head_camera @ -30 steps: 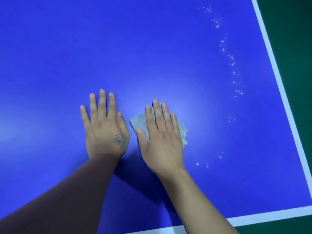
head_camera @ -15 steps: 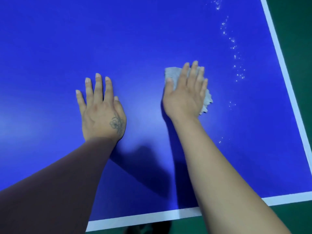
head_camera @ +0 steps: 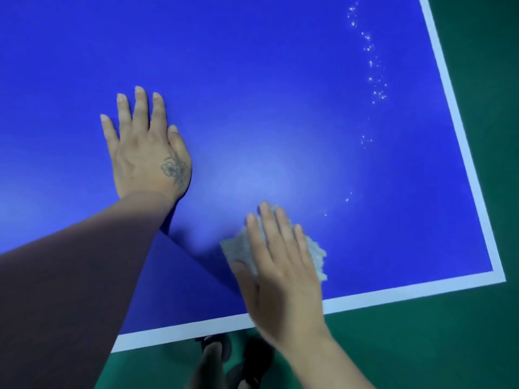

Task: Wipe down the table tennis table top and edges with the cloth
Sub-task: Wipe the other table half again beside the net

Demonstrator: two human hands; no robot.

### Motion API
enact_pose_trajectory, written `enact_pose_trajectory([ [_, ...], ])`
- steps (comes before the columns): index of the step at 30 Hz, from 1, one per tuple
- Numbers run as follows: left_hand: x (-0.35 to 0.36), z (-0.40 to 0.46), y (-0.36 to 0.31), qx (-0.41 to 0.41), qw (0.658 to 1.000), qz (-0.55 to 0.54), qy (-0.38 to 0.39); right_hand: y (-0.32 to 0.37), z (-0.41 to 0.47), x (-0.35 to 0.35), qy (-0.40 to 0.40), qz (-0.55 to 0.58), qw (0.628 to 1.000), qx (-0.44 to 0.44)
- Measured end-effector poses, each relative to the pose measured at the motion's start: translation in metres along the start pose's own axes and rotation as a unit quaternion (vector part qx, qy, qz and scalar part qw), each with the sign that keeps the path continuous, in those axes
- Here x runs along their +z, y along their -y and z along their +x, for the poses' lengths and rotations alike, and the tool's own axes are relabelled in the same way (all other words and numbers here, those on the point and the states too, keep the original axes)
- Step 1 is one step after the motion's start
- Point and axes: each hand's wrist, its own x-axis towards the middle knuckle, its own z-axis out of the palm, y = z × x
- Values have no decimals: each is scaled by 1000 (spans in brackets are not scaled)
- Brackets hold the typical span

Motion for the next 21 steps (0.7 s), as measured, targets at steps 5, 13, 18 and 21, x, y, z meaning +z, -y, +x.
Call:
enact_pose_trajectory([
  [5, -1, -1, -4, -8, 1000, 25, 15, -75, 8, -24, 0, -51, 990, 132],
  [13, -16, -24, -82, 142, 982, -116, 34, -61, 104, -10, -62, -43, 969, 235],
  [18, -23, -22, -141, 132, 975, -174, 43, -15, 56, 1, -49, -21, 991, 126],
  [21, -13, -29, -149, 133, 980, -140, 52, -21, 10, -3, -16, 6, 996, 87],
])
